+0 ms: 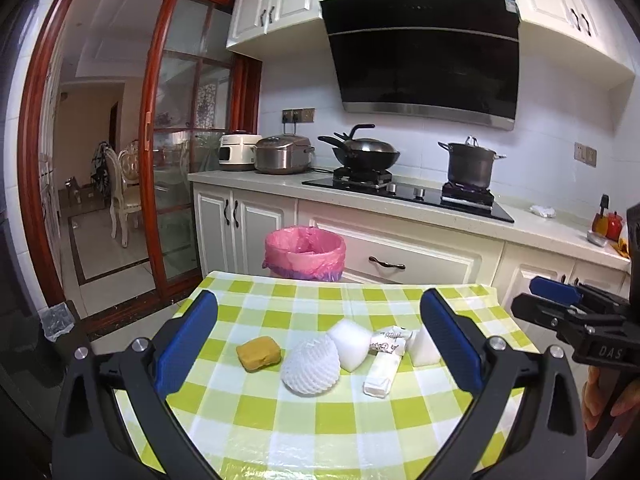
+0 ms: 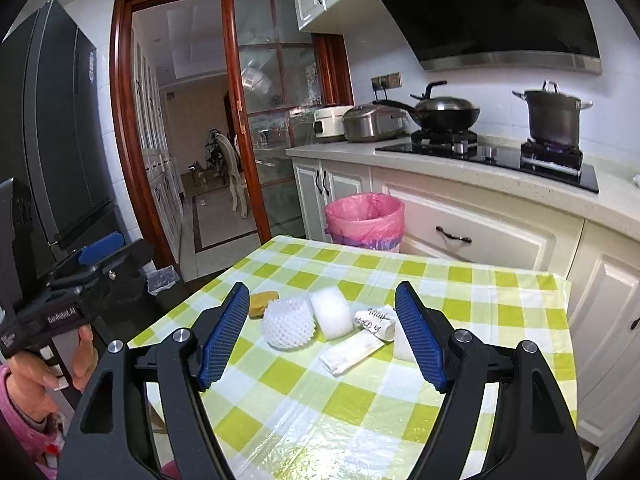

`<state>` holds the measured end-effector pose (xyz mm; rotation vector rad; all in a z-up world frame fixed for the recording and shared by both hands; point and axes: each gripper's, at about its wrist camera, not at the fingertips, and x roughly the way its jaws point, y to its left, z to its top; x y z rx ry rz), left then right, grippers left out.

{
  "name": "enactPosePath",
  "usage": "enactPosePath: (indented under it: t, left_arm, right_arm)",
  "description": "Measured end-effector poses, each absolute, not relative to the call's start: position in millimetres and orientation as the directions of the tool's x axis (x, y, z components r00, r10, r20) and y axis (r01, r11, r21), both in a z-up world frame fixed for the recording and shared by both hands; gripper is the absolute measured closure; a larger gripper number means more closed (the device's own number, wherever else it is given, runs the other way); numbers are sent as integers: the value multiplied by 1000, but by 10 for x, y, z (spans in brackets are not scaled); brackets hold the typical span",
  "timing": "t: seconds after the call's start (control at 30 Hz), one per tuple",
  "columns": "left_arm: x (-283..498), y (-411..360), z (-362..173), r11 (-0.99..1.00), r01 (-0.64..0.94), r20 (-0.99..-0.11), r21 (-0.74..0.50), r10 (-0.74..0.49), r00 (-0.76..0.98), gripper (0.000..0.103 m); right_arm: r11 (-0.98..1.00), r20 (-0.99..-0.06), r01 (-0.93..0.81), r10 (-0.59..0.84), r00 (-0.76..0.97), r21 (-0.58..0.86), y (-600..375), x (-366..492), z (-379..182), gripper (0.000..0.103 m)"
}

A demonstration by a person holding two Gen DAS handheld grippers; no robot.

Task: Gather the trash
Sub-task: 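Grasp the white foam fruit net with the left gripper while the right gripper grasps a white foam block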

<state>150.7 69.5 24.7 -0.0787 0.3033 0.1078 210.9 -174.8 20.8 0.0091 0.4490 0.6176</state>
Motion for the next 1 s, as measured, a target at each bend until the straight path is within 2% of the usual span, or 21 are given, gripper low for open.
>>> enactPosePath:
  t: [0.3, 0.5, 0.73, 1.0]
  left_arm:
    - [1330, 867, 196, 981, -182, -299, -62, 155, 941, 5]
    - [1372, 1007, 68, 971, -216, -341, -101, 170, 924, 5]
    - [1670, 1099, -137, 963, -229, -369, -144, 162, 915, 5]
    - [2054, 1007, -456, 978, -189, -426, -90, 134, 895, 5]
  right_arm:
    - [826, -426, -542, 551, 718, 154, -1816, 2086, 78, 31]
    - [828, -454, -528, 550, 701, 188, -1830, 2193, -76, 31]
    - [857, -463, -488, 504, 729, 163, -1876, 2251, -287, 31]
    - [879, -496, -441, 468, 731, 180, -1889, 2590, -550, 31]
